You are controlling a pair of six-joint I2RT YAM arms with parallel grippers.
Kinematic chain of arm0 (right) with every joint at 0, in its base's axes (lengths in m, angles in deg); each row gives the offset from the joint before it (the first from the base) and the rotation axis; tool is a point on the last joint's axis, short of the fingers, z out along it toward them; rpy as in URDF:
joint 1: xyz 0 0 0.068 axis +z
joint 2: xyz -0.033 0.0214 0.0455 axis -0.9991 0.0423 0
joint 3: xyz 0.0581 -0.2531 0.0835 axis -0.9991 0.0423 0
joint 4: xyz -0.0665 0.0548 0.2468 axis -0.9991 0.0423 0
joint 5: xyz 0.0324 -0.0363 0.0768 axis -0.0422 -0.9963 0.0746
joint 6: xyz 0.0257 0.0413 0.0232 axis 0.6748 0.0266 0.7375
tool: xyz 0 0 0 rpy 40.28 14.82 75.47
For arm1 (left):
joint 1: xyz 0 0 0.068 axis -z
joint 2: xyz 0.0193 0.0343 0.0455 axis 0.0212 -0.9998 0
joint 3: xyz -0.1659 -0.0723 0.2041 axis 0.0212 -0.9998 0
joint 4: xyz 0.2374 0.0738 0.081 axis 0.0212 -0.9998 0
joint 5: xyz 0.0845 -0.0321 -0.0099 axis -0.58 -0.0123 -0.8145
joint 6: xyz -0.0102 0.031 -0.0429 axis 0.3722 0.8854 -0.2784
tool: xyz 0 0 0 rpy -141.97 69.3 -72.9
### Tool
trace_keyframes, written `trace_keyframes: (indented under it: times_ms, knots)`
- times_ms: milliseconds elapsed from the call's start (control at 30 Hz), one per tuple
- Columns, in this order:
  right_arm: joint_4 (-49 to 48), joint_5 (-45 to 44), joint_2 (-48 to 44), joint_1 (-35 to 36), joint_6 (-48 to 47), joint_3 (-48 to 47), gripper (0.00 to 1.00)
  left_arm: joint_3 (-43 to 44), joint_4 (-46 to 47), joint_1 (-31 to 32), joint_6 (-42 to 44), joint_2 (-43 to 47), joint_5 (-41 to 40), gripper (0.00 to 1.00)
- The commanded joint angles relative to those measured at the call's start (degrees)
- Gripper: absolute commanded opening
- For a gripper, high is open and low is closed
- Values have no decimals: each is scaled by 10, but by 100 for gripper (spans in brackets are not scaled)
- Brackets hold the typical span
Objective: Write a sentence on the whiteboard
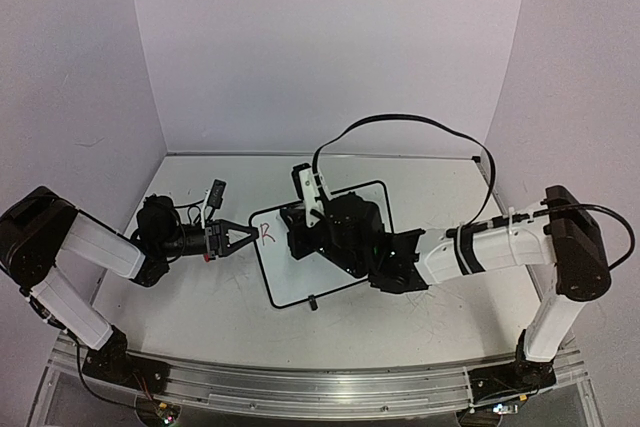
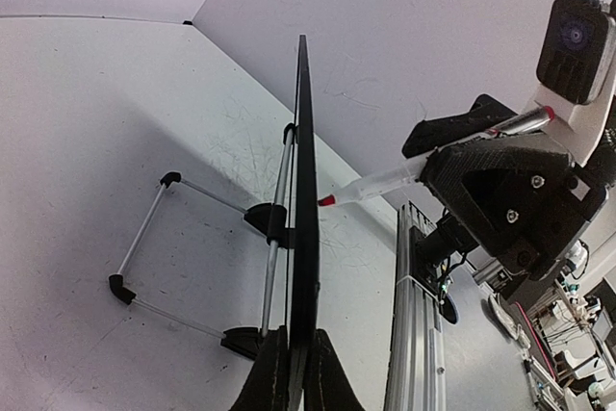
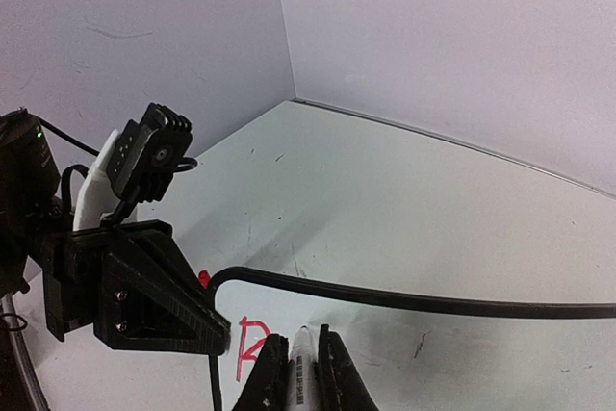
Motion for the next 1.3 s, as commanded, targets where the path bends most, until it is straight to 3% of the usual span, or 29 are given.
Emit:
trace_keyframes:
  times_ms: [0,633,967,1267]
  knots:
    - [-12,18,15,0,-13,-29,0,-8,1,2,-13,15,27,0]
    - [18,-28,20,0,8,-25,0,-4,-3,2,-14,15,29,0]
    - [-38,48,-35,5,3,32,0,1,-5,2,-15,12,29,0]
    - [-26,17,-2,5,-4,9,0,-2,-6,2,-15,15,30,0]
